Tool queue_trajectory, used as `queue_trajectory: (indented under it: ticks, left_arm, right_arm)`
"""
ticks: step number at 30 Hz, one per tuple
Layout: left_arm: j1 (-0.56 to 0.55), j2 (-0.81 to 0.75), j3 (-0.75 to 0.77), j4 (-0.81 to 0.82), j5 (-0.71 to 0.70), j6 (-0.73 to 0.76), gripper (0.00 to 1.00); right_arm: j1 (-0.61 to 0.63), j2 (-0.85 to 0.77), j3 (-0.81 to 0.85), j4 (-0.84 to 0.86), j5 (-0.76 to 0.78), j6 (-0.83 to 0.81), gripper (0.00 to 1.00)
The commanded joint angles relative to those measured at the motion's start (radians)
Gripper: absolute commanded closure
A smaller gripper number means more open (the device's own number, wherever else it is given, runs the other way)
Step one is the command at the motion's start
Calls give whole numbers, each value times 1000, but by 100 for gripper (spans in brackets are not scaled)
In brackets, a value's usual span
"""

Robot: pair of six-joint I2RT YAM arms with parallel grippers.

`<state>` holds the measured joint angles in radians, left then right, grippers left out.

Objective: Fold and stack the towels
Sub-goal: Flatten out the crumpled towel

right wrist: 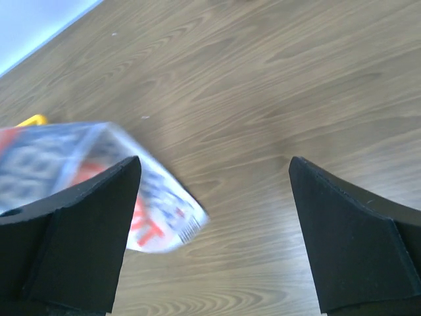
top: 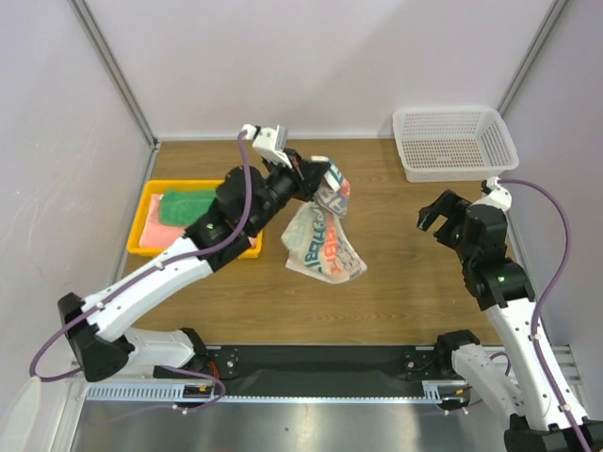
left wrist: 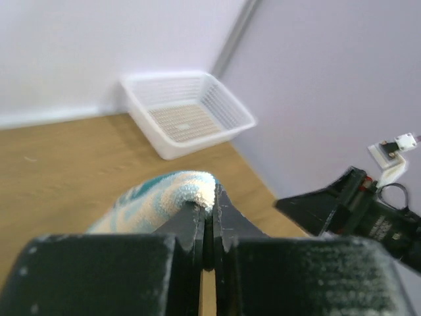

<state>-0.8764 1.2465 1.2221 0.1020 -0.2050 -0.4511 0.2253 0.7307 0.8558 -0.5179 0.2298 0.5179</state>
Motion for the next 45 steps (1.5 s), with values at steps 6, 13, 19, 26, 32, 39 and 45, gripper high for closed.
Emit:
queue_trajectory:
  ticks: [6, 13, 19, 26, 32, 39, 45]
  left_arm:
    - [8, -30, 344, -536, -24, 362, 100]
    - [7, 83, 393, -498, 107, 279, 100]
    - [-116, 260, 370, -381, 101, 197, 100]
    - [-297, 523, 398, -216, 136, 29, 100]
    - [-387, 754, 513, -156, 42, -49, 96]
    - [-383, 636, 390, -185, -55, -23, 5]
    - [-271, 331, 58, -289, -165, -110, 0]
  right_arm:
    - [-95, -42, -12, -42, -93, -45, 0]
    - [-103, -59, -20, -57, -98, -50, 0]
    - [-136, -63, 18, -145, -21, -67, 0]
    - [-182, -93, 51, -157, 49, -27, 0]
    - [-190, -116, 68, -126, 114, -7, 0]
    - [-193, -85, 17, -122, 54, -2, 0]
    - [-193, -68, -84, -96, -70, 36, 0]
